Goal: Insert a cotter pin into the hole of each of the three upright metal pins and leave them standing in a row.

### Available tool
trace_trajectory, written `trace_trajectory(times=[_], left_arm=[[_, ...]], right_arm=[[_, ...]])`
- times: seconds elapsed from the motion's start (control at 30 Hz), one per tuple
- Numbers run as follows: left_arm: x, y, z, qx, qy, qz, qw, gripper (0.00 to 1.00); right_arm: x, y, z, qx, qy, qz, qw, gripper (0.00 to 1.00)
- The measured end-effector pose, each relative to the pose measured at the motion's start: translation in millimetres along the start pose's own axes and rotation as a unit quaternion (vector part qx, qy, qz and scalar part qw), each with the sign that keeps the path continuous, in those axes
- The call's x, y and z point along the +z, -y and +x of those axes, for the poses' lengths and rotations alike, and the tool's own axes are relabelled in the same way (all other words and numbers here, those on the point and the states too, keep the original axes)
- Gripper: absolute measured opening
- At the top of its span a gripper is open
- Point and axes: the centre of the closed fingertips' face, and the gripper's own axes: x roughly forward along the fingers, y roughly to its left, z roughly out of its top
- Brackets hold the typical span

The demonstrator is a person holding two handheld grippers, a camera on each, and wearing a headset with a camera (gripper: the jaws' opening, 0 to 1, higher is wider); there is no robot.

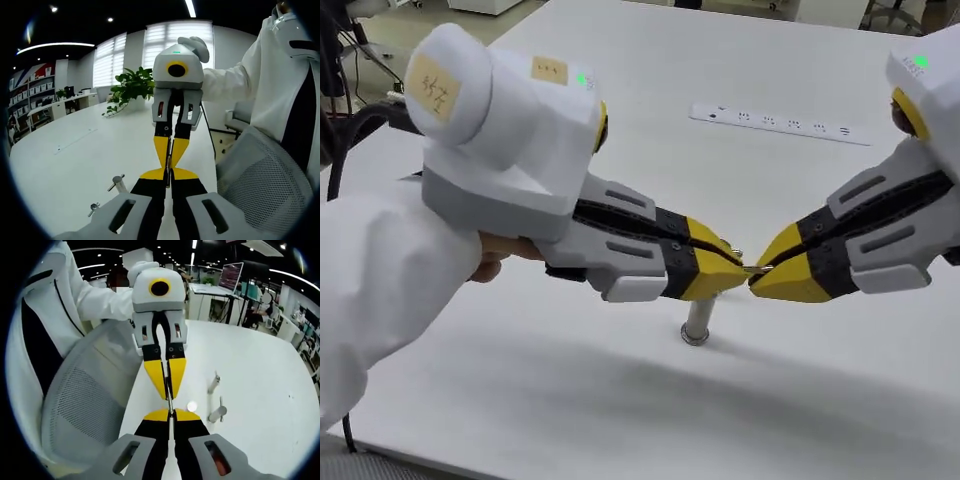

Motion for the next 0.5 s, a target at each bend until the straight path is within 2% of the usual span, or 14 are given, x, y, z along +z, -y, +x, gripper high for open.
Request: trace_trajectory(times=[0.17,0.3,0.4,0.5], left_arm=[[-7.9,-4.9,-0.8,0.009,-0.011,0.012,0.9998,0.01],[-13.0,-16.1,-2.7,0.03,-0.016,0.013,0.9993,0.11],[-18.0,-24.5,-4.1,0.043,-0.022,0.002,0.9988,0.18],[-26.9,-31.0,-4.4,0.054,-0.039,0.003,0.9978,0.2]], right_arm=[[-5.2,-1.7,0.9,-0.002,-0.009,-0.001,1.0,0.0],[-13.2,3.9,0.7,-0.016,-0.017,0.011,0.9997,0.0],[-21.6,8.6,1.7,-0.029,-0.026,0.019,0.9991,0.0],[-32.8,13.6,4.7,-0.044,-0.042,0.019,0.998,0.0]])
